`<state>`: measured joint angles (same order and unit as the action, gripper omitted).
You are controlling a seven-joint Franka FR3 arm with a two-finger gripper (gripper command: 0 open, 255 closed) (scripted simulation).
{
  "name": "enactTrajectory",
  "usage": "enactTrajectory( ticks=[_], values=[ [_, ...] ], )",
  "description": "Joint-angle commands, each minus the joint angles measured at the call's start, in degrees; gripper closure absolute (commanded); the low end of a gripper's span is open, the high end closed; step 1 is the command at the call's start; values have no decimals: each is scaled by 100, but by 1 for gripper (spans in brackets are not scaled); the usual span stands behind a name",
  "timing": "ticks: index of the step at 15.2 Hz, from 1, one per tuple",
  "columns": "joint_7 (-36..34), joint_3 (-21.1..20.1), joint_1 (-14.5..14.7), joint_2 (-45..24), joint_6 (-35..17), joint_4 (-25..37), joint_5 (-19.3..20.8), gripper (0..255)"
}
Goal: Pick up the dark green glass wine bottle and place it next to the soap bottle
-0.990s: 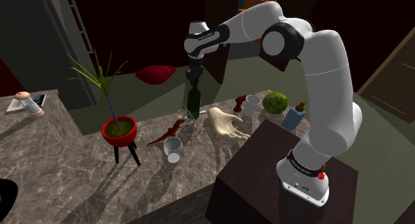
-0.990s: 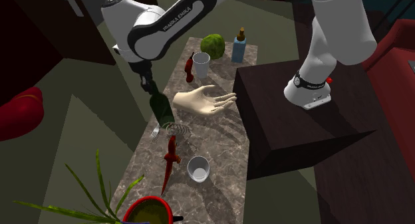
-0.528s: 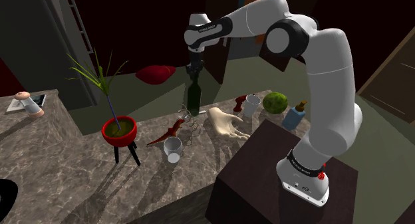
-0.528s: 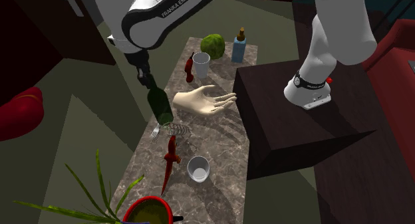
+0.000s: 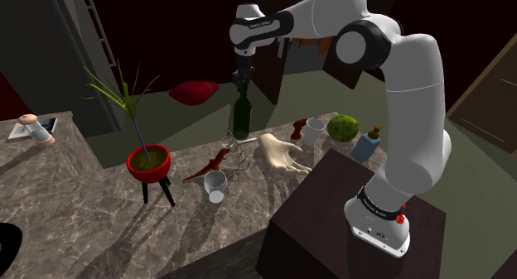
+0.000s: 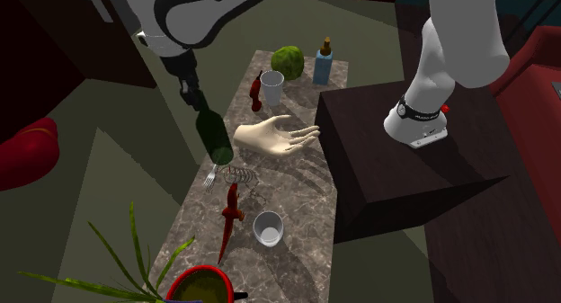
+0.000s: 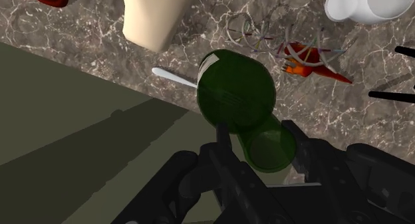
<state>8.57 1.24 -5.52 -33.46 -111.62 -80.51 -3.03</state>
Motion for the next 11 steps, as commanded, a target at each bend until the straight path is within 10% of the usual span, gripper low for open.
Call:
enactTrajectory(
  ticks=[1, 11],
  values=[
    [3, 3, -6, 47, 132, 84, 2, 255],
    [-25, 7, -11, 196, 817, 620, 14, 255]
  ],
)
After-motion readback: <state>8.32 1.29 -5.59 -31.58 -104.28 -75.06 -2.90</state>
